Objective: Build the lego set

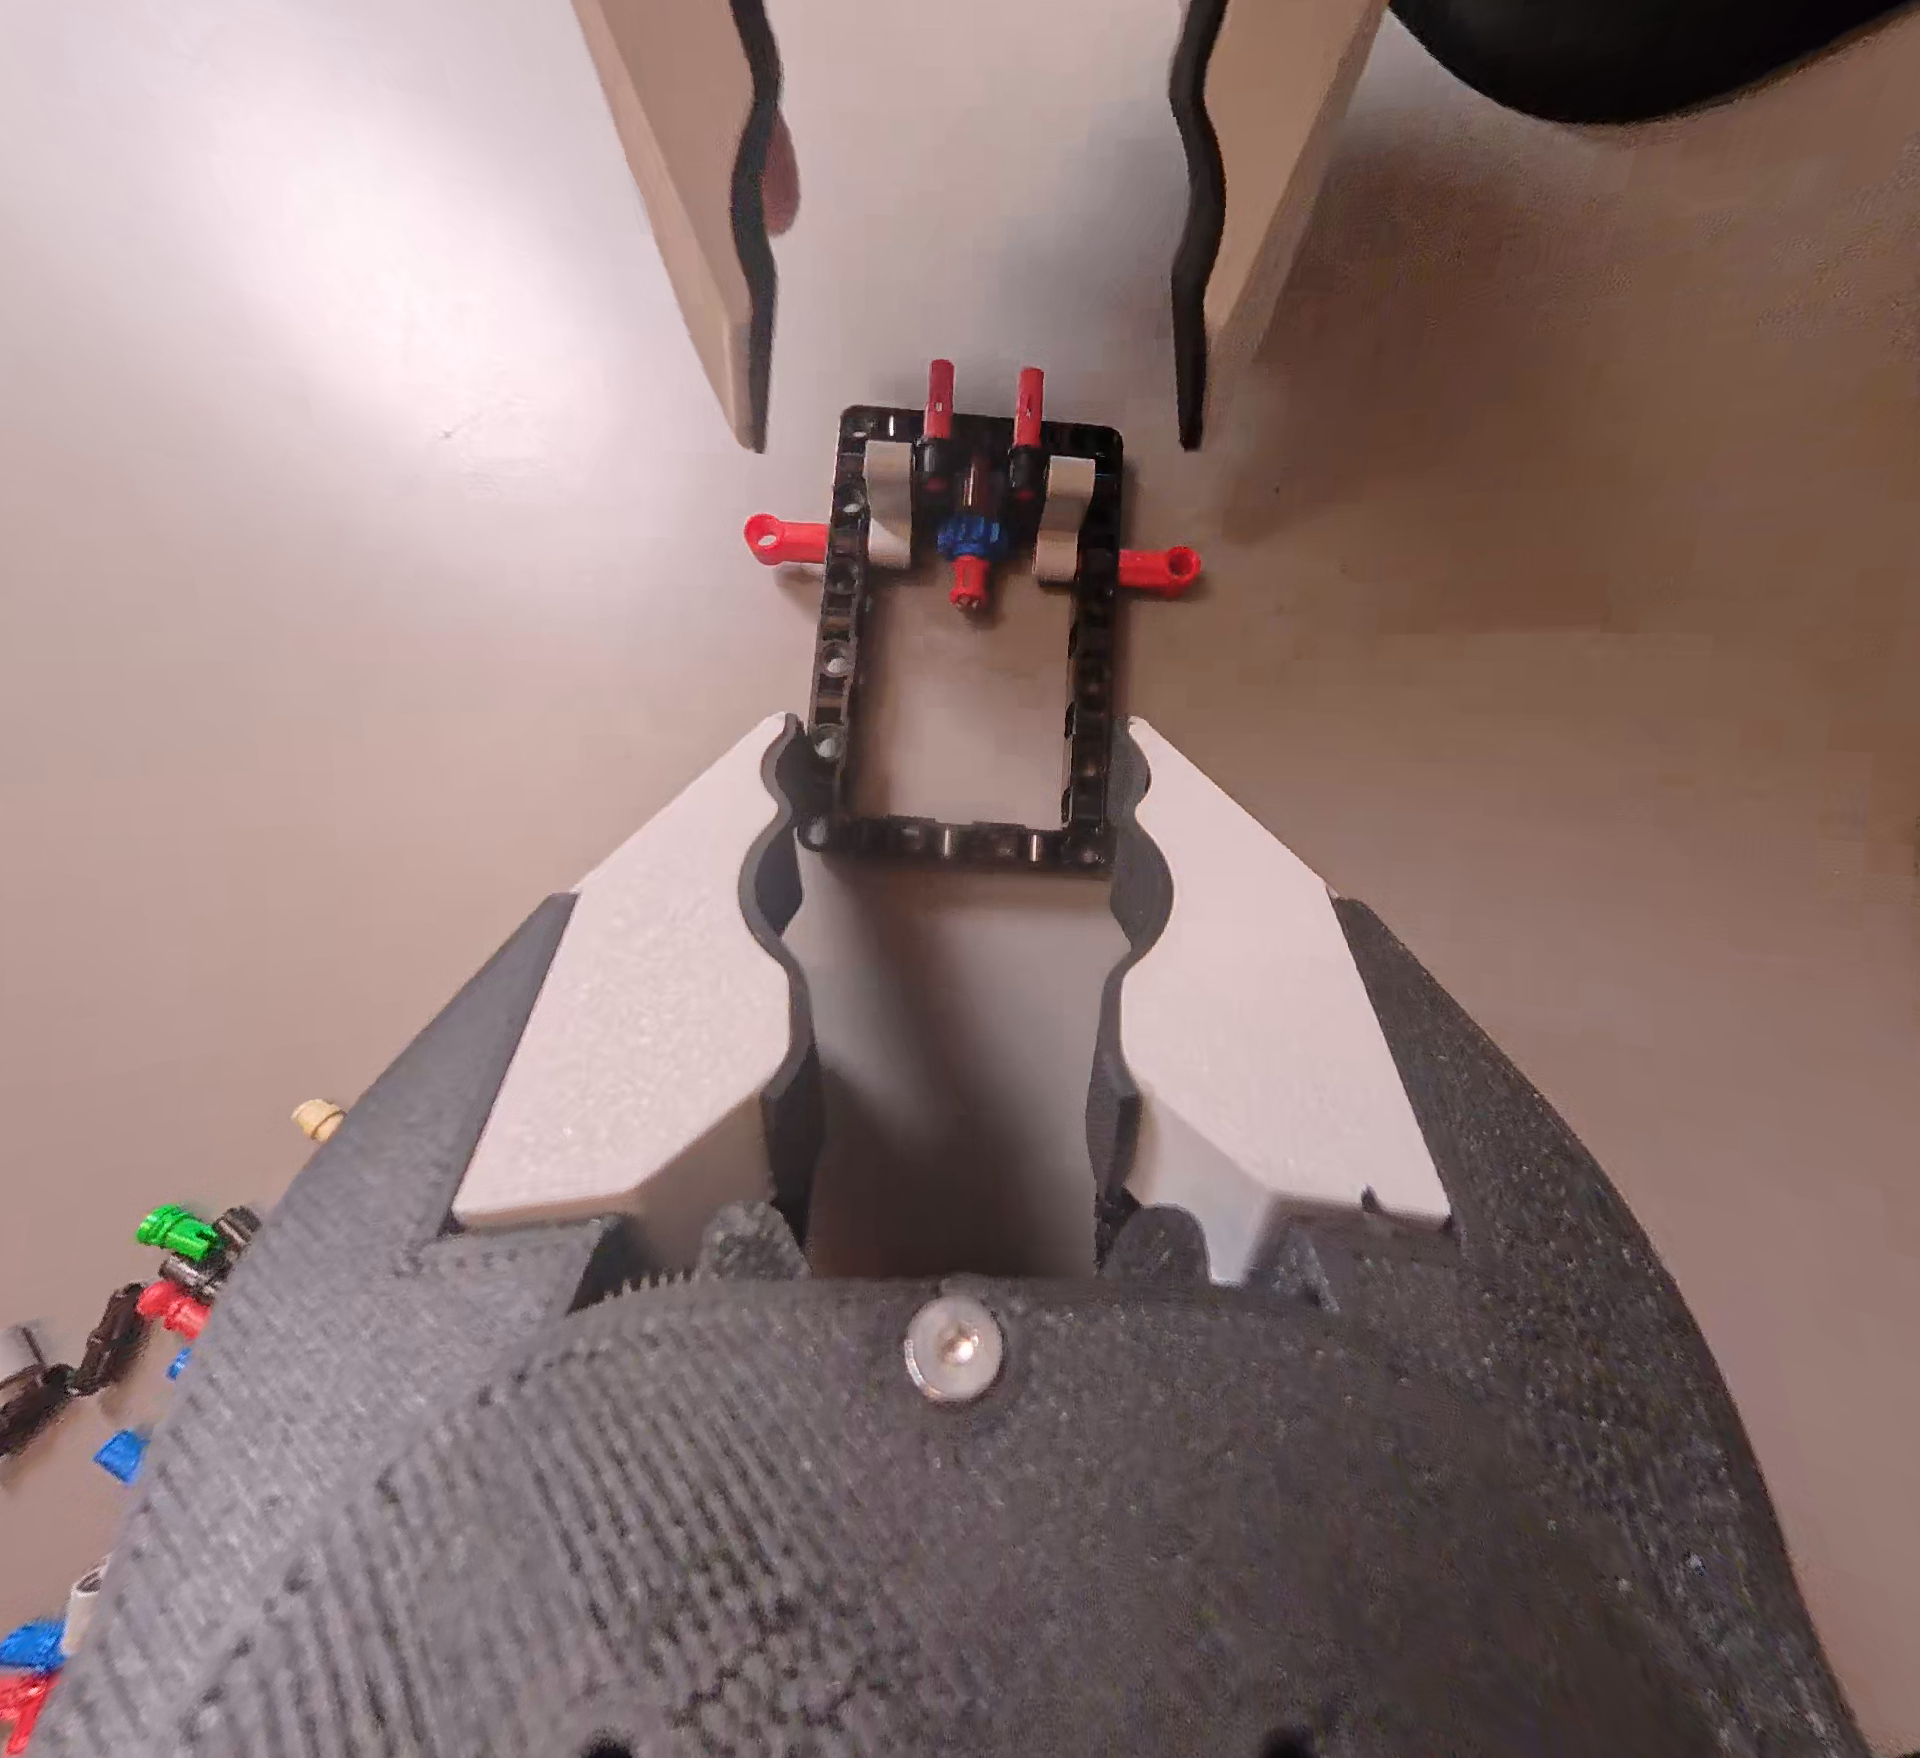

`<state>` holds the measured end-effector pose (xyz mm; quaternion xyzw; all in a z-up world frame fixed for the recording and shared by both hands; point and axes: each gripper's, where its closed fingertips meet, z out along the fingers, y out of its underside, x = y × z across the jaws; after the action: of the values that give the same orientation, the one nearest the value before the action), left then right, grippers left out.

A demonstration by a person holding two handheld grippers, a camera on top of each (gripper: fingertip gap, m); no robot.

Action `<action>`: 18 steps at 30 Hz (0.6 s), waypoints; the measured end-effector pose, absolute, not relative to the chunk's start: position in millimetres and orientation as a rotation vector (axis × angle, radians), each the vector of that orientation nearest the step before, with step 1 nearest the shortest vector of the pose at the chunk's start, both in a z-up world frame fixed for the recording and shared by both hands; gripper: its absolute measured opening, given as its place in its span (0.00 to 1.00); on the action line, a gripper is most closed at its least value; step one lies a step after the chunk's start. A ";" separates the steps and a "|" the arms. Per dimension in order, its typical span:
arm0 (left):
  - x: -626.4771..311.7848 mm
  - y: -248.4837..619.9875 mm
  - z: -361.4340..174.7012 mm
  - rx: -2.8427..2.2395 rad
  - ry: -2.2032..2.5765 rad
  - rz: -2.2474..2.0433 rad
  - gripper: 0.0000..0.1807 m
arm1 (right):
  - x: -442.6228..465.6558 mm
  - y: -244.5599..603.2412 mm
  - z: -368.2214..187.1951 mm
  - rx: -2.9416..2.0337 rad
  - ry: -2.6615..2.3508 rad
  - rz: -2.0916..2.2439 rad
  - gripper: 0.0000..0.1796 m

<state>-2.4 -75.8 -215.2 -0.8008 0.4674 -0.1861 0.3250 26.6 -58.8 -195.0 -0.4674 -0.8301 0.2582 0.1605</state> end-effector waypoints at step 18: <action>4.9 -77.9 -206.6 -1.908 1.249 -0.286 0.32 | 29.3 -63.4 -209.8 -1.190 -2.211 0.673 0.33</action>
<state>4.9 -77.9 -206.6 -0.7573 0.4960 -0.1137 0.4093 29.3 -63.4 -209.8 -0.4411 -0.8194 0.2494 0.2679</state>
